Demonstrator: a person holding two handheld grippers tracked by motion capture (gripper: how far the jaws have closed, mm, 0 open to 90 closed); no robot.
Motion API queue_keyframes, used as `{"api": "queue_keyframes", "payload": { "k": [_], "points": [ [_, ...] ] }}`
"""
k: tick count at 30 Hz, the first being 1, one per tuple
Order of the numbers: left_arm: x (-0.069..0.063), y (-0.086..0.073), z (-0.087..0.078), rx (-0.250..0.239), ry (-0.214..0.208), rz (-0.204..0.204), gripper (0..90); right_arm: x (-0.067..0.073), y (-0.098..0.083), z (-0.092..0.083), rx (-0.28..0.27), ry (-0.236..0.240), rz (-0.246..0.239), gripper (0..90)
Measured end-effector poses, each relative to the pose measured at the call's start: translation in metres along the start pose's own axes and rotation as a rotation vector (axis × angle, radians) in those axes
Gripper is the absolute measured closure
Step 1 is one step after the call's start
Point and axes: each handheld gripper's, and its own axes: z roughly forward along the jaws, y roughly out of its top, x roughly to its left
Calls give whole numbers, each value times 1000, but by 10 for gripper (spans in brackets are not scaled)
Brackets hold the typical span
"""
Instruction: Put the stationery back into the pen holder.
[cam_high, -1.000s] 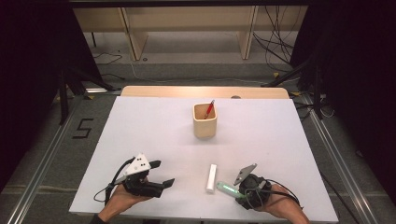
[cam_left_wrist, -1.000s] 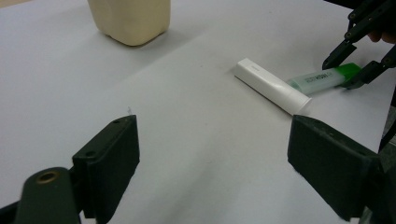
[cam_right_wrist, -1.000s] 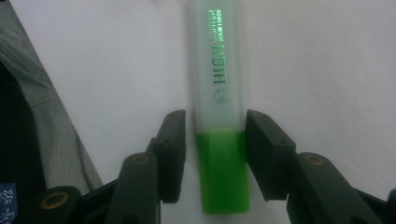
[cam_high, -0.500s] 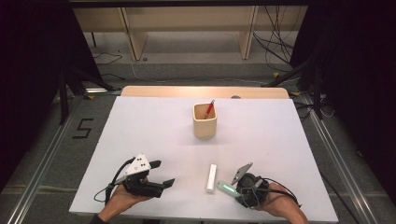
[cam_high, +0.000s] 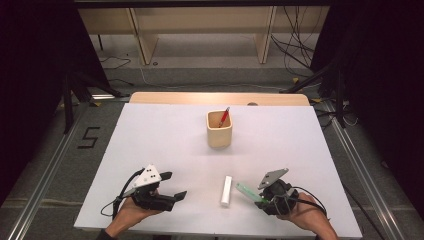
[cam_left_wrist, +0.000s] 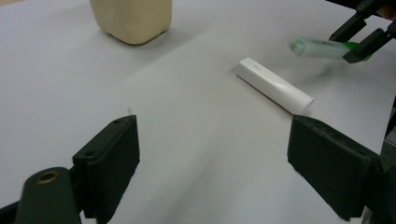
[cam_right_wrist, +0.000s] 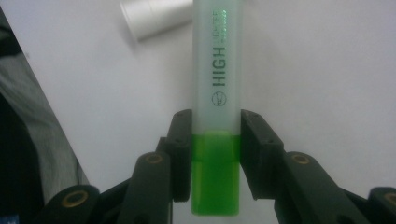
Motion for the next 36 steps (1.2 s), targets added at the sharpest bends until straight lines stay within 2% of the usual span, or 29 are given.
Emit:
{"api": "queue_keyframes", "payload": {
  "k": [2,4,17,20,29,36],
  "points": [
    [0,0,0,0,-1,-2,166,0,1,-2,-56,1,9,673],
    [1,0,0,0,0,-3,166,1,2,-1,-80,-9,1,673],
    [2,-1,2,12,4,-4,166,26,16,-2,-151,-80,-135,673],
    [3,-2,2,13,6,-5,166,31,19,-3,-180,-110,-174,673],
    [3,-3,4,30,7,-3,166,48,27,-1,-251,-231,-343,673],
    [4,-3,3,28,-1,-7,166,60,30,4,-276,-376,-483,673]
  ]
}}
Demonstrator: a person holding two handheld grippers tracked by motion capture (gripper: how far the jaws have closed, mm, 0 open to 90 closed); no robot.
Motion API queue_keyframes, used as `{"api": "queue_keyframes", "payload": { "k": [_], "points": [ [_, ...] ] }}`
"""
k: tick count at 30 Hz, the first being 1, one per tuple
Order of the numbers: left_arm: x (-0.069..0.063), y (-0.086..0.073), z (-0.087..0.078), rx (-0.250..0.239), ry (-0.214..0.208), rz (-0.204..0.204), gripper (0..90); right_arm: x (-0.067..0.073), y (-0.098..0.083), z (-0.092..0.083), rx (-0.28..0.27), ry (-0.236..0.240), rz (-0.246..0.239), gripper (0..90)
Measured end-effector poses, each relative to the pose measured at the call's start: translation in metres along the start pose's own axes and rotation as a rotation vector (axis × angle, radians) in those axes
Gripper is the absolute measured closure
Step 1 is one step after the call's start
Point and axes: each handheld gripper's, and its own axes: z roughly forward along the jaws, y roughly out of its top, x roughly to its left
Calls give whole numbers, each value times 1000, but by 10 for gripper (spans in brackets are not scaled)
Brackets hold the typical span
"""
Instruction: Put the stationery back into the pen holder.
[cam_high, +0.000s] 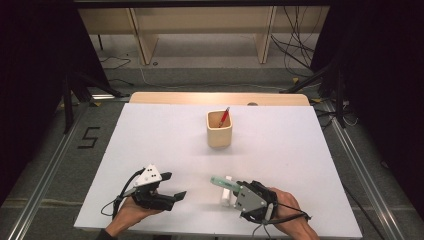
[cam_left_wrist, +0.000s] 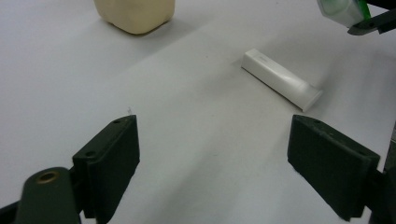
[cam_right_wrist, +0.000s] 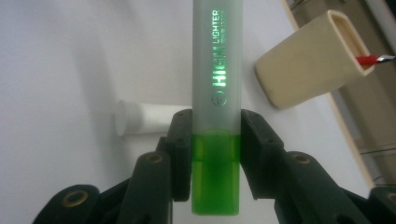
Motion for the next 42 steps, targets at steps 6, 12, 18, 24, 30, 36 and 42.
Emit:
{"api": "queue_keyframes", "payload": {
  "k": [6,12,18,24,30,36,42],
  "points": [
    [-2,2,-1,2,-11,8,166,7,5,3,-5,-69,-104,673],
    [-3,10,-5,-19,-25,4,164,12,6,5,-17,-138,-205,673],
    [-9,24,-6,-18,-37,36,164,17,9,5,-35,-193,-268,673],
    [-14,44,-3,34,-58,81,157,25,12,10,-48,-230,-354,673],
    [-22,63,8,132,-97,129,157,33,13,16,-40,-264,-433,673],
    [-29,73,22,219,-122,180,162,39,14,22,-41,-285,-504,673],
    [-29,84,30,299,-148,183,190,43,16,26,-29,-295,-567,673]
  ]
}}
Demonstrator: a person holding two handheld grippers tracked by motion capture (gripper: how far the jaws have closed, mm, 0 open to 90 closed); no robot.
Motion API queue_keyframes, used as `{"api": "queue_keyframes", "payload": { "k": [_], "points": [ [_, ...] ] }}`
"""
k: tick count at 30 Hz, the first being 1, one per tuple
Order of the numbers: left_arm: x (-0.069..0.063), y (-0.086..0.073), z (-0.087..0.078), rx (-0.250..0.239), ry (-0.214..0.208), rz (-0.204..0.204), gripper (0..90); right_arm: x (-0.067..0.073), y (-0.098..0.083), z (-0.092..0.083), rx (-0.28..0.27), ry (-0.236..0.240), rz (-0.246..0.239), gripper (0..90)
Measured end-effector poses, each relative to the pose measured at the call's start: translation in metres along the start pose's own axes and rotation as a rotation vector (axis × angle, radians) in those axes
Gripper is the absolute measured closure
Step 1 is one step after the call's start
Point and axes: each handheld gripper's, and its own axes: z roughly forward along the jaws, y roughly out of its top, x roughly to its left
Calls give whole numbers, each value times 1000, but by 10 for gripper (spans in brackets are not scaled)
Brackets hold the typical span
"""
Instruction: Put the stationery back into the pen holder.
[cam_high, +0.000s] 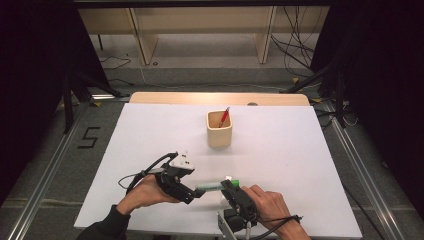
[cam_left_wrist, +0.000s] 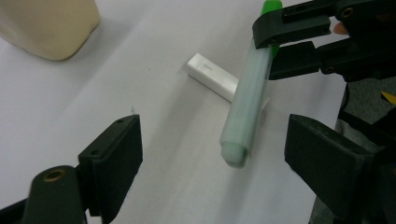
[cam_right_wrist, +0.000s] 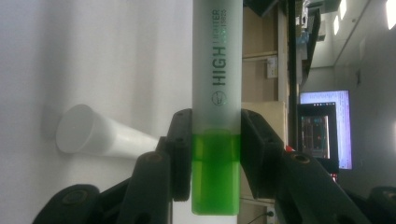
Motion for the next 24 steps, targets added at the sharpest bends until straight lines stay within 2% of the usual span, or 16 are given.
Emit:
{"api": "queue_keyframes", "payload": {
  "k": [2,3,7,11,16,19,23,24],
  "points": [
    [0,4,2,19,-19,-4,199,2,1,1,-4,0,-9,673],
    [0,6,3,31,-24,3,200,2,2,2,-2,-1,-25,673],
    [-4,13,11,86,-34,44,231,4,4,3,-14,-1,-34,673],
    [-5,20,18,127,-49,67,247,6,5,4,-7,7,-64,673],
    [-3,26,20,145,-60,69,308,8,6,4,-12,-1,-86,673],
    [-3,28,21,173,-64,93,319,9,7,5,-8,-5,-94,673],
    [-2,31,24,206,-84,90,340,10,8,6,-14,-14,-117,673],
    [-2,32,26,214,-89,95,343,11,8,6,-8,-2,-118,673]
  ]
}}
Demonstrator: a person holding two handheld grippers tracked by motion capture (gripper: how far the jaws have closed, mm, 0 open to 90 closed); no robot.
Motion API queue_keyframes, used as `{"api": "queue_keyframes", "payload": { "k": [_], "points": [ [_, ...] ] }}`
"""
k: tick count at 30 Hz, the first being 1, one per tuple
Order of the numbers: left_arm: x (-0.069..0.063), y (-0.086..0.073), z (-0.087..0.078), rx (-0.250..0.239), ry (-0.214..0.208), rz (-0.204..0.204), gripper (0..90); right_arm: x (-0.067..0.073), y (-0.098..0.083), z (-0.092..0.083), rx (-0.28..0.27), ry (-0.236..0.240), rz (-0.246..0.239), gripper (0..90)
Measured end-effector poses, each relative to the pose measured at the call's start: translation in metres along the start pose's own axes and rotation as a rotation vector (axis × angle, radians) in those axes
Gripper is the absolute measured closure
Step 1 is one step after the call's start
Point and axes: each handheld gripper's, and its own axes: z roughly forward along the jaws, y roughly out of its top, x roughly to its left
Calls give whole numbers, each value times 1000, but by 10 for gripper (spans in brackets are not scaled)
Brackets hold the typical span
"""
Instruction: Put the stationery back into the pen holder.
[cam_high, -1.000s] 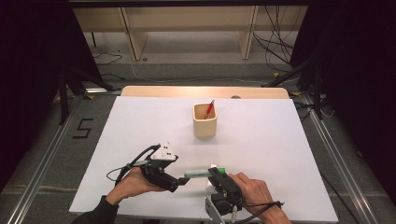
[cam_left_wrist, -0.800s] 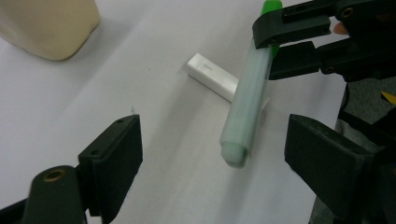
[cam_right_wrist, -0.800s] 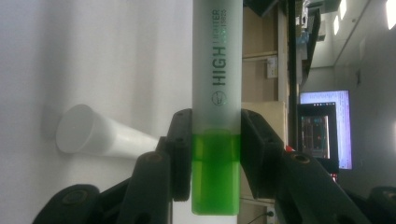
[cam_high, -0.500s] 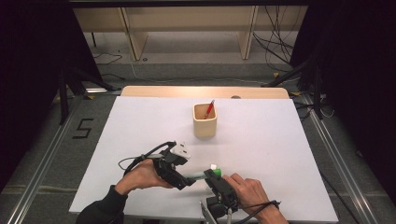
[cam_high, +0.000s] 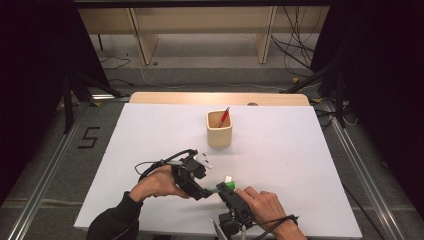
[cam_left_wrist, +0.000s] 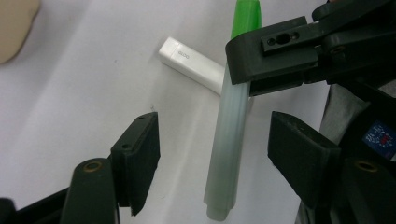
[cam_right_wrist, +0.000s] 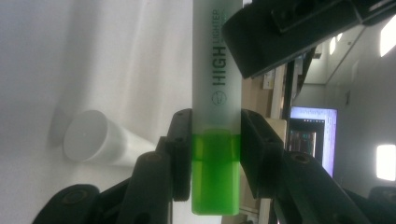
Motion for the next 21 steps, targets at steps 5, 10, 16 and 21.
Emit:
{"api": "queue_keyframes", "payload": {
  "k": [5,10,16,21],
  "points": [
    [1,4,6,33,-26,15,376,1,3,1,-4,-6,-19,673],
    [0,8,12,63,-39,45,428,2,3,3,-9,-6,-31,673],
    [0,9,16,98,-62,44,508,3,5,4,-13,-8,-51,673],
    [3,9,17,112,-85,50,575,5,7,4,-8,0,-56,673]
  ]
}}
